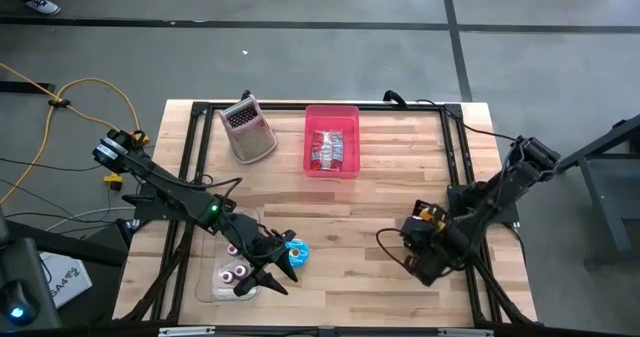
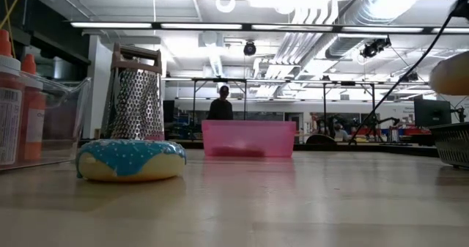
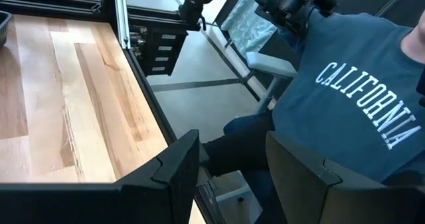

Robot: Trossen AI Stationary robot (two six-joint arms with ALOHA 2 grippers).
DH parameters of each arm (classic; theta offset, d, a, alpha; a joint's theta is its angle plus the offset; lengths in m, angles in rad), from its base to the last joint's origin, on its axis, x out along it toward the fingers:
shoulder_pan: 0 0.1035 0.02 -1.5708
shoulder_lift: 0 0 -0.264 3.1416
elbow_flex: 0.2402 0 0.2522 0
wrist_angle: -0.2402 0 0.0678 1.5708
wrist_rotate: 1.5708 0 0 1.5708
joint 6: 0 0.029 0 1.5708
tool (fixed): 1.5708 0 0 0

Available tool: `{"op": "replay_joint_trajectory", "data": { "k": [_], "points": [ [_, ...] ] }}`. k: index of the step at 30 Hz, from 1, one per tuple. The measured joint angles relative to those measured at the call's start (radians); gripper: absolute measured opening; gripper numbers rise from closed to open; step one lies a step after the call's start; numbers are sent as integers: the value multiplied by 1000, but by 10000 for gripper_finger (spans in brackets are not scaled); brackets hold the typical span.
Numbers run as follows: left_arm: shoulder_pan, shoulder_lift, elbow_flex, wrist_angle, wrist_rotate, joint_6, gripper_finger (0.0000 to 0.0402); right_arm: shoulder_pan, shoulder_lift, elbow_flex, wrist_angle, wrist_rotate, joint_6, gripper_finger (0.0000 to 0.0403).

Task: Pick & Place Food Item
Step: Put the light violet donut into the black bin

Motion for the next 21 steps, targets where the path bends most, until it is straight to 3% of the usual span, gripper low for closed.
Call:
{"op": "replay_joint_trajectory", "data": {
  "k": [9,21],
  "points": [
    [0,0,0,0,0,0,169,80,9,0,-67,24,184,82],
    [-1,0,0,0,0,0,169,122,96,-1,-104,23,253,82]
  ]
}}
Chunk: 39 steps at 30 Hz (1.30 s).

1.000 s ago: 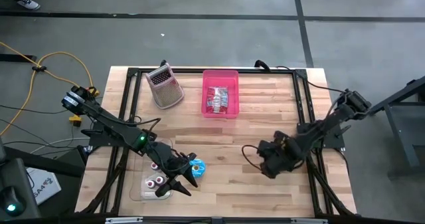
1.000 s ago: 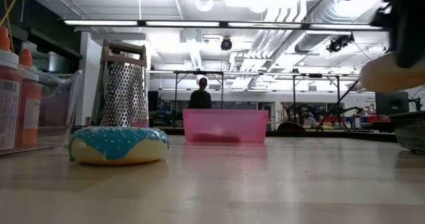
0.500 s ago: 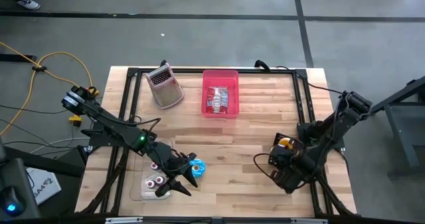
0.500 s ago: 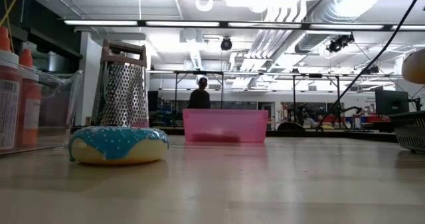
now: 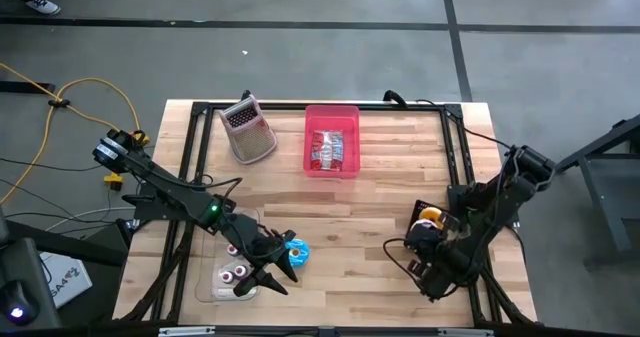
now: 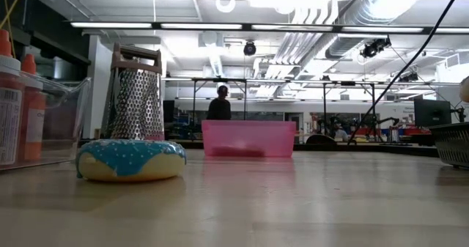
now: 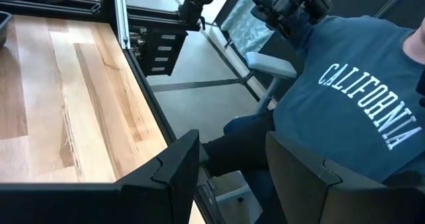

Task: Pick & Place Food Item
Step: Put the light violet donut into the black bin

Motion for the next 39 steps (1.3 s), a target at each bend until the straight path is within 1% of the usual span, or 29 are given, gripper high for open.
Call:
{"op": "replay_joint_trajectory", "data": {
  "k": [9,13,34,36,39],
  "points": [
    [-27,0,0,0,0,0,169,29,5,-109,62,-30,94,82],
    [-31,0,0,1,-2,0,169,29,5,-110,67,-5,99,82],
    [-28,0,0,9,-4,0,169,25,5,-110,66,-10,102,82],
    [-28,0,0,9,-4,0,169,25,5,-110,68,-10,106,89],
    [-28,0,0,9,-4,0,169,25,5,-110,69,-8,127,116]
  ]
}}
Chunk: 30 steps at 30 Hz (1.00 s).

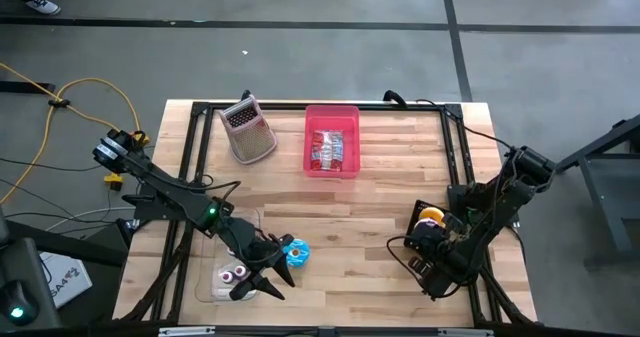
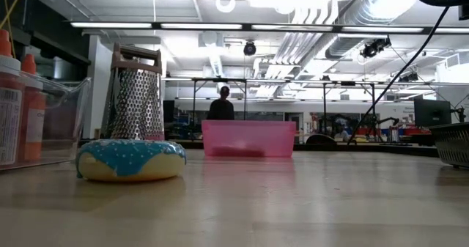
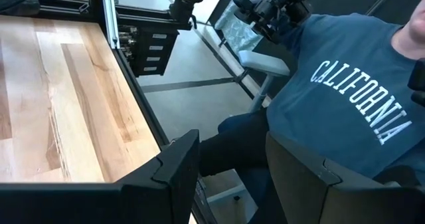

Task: Pick & Place Food Item
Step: Put the light violet donut into the black bin, then put the light blue donut into the black bin

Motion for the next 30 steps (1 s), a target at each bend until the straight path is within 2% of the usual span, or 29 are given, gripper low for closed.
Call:
{"op": "replay_joint_trajectory", "data": {
  "k": [6,11,19,23,30],
  "points": [
    [0,0,0,-1,0,0,169,0,0,0,0,0,1,181],
    [0,0,0,-1,0,0,169,0,0,0,4,0,0,209],
    [0,0,0,-1,0,0,169,0,-1,8,-1,0,-11,215],
    [0,0,0,-1,0,0,169,-8,-1,37,-13,32,-28,216],
    [0,0,0,-1,0,0,169,-77,-1,104,11,89,-182,215]
  ]
}}
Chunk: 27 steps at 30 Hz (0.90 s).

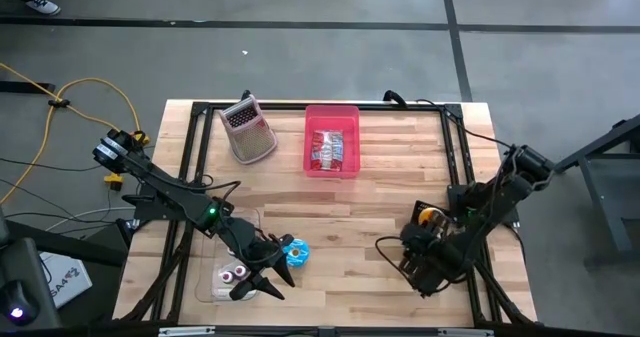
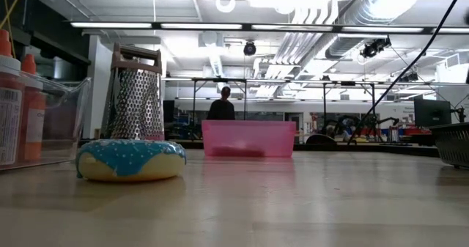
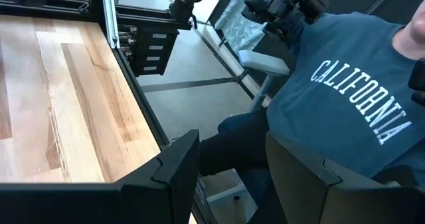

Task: Pick & Place Food Item
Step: Put the light blue donut into the black bin

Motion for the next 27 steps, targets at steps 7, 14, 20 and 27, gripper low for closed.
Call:
{"op": "replay_joint_trajectory", "data": {
  "k": [7,14,20,27],
  "points": [
    [0,0,0,0,0,0,169,-100,0,20,250,-3,-314,215],
    [-5,0,1,-63,-102,-52,169,-160,0,20,494,-25,-596,215],
    [-5,6,1,-254,-246,-126,169,-185,0,20,525,-32,-648,215],
    [-11,86,1,-273,-265,-116,169,-192,0,20,529,-32,-666,215]
  ]
}}
